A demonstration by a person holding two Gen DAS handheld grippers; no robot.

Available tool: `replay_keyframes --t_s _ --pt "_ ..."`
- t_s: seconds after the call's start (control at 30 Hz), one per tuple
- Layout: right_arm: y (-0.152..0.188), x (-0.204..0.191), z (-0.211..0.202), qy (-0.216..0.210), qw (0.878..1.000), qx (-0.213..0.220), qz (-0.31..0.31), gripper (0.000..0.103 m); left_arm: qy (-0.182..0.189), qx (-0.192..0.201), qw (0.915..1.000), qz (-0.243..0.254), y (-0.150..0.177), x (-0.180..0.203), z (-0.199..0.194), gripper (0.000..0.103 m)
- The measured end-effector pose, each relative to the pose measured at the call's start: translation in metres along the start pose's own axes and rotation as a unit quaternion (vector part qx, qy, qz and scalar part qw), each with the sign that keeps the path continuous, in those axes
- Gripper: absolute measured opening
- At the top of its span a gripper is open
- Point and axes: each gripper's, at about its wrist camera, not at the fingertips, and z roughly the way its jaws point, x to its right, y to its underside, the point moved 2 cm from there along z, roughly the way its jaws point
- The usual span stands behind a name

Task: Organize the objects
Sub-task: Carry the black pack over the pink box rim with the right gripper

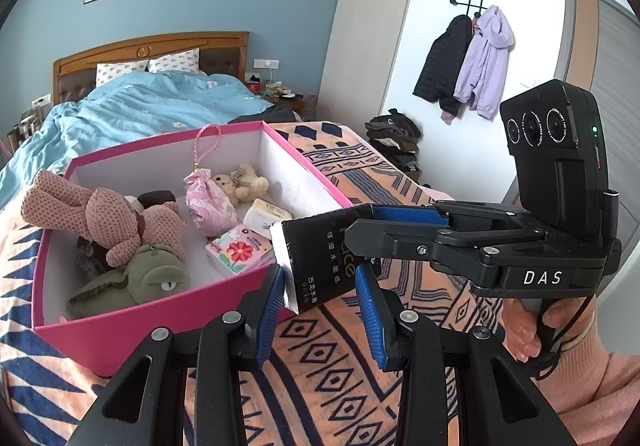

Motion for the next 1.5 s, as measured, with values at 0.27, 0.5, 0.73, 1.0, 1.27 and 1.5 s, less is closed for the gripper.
replay_keyframes --t_s 0.27,0.5,0.73,1.0,1.27,1.5 --pt "-0.007 0.001 0.001 0.001 1.0 0.003 -0.003 0.038 -0.002 -0.001 1.0 -0.004 -0.006 -0.005 0.004 0.036" --pt "-0.01 0.003 0.004 -0.001 1.0 0.002 -0.001 0.038 -0.005 0.003 1.0 -0.006 -0.011 -0.008 0.004 0.036" --pt "-0.014 0.007 0.007 0.001 1.0 0.002 0.002 0.038 -0.008 0.004 0.9999 -0.003 -0.015 -0.009 0.006 0.036" --pt "-0.016 0.009 0.007 0.0 1.0 0.003 0.003 0.038 -0.01 0.007 0.9999 -0.001 -0.02 -0.009 0.007 0.036" --pt "-0.02 0.01 0.01 -0.002 1.0 0.004 0.003 0.038 -0.013 0.01 0.9999 -0.003 -0.021 -0.011 0.007 0.036" --pt "-0.022 0.009 0.012 -0.003 1.0 0.003 0.004 0.038 -0.014 0.012 0.9998 -0.003 -0.023 -0.012 0.007 0.036"
